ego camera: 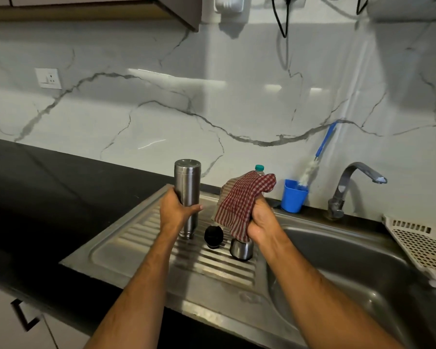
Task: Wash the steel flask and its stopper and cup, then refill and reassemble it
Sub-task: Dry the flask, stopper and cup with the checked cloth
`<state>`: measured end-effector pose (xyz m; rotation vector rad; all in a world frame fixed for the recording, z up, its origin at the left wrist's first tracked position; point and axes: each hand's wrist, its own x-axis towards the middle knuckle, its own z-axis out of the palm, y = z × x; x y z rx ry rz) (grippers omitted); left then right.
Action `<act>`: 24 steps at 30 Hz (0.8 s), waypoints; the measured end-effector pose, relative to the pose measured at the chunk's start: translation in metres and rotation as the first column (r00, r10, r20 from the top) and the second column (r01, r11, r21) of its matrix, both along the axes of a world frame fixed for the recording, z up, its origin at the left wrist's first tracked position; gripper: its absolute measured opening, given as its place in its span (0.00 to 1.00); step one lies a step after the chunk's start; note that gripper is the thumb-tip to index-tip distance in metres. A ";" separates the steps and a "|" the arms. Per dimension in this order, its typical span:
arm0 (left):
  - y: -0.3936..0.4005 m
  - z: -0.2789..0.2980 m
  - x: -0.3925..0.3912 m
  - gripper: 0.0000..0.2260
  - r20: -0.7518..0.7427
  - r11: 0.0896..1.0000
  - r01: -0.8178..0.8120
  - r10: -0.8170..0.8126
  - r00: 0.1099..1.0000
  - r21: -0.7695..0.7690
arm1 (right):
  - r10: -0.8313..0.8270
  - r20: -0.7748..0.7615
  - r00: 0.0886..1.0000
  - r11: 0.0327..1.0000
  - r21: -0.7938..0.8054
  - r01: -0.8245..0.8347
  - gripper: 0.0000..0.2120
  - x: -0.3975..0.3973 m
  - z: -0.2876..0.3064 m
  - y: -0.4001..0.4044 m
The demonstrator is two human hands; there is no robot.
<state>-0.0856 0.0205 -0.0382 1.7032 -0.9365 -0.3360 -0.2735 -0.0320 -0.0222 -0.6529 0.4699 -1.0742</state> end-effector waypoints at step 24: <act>0.016 0.067 -0.098 0.33 0.212 0.985 0.107 -0.078 0.974 -0.134 | -0.115 0.008 0.993 0.993 -0.018 0.116 0.16 -0.103 0.027 0.027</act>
